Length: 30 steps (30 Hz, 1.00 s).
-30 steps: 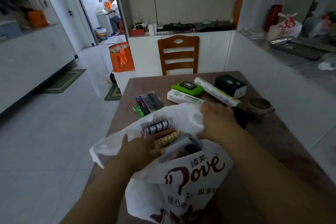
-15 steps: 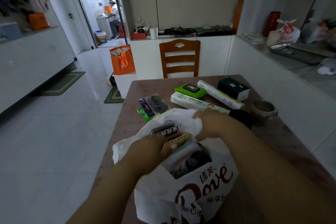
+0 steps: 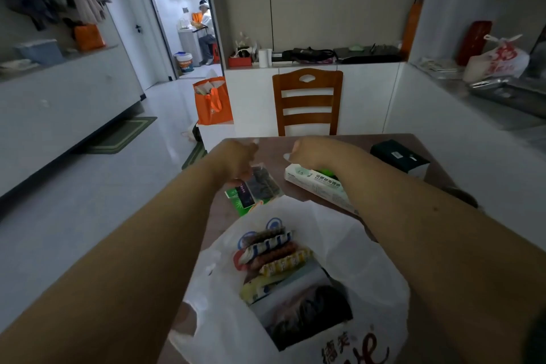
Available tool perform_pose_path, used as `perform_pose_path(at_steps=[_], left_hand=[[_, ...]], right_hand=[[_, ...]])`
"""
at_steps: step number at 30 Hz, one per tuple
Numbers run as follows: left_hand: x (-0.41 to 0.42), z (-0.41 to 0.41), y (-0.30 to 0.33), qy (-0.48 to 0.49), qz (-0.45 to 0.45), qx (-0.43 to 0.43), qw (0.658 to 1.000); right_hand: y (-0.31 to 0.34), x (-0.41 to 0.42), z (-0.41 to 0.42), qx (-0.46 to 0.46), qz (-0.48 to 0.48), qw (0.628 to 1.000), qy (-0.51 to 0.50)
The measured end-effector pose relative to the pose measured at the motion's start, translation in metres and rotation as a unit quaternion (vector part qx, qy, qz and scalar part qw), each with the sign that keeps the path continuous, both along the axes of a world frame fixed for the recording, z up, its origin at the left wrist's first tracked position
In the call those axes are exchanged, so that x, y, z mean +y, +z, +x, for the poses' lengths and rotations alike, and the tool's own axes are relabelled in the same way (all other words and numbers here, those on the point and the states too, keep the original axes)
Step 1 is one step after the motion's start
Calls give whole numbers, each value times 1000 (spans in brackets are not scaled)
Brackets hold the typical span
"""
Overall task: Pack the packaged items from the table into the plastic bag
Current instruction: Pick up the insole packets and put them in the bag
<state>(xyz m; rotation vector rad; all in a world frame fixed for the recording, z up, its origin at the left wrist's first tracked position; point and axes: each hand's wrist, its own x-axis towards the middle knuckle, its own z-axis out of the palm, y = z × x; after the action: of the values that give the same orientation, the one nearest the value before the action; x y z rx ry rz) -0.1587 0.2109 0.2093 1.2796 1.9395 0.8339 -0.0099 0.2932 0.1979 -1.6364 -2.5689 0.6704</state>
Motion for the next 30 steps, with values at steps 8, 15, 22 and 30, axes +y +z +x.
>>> perform_pose_path(at_steps=[8, 15, 22, 30], left_hand=[[60, -40, -96, 142, -151, -139, 968], [92, -63, -174, 213, -155, -256, 930], [137, -72, -242, 269, -145, -332, 892], [112, -64, -229, 254, -129, -507, 814]], right_hand=[[-83, 72, -49, 26, -107, 991, -79], [-176, 109, -89, 77, -194, 964, -162], [-221, 122, -103, 94, -147, 961, -214], [-198, 131, -79, 187, -69, 950, -241]])
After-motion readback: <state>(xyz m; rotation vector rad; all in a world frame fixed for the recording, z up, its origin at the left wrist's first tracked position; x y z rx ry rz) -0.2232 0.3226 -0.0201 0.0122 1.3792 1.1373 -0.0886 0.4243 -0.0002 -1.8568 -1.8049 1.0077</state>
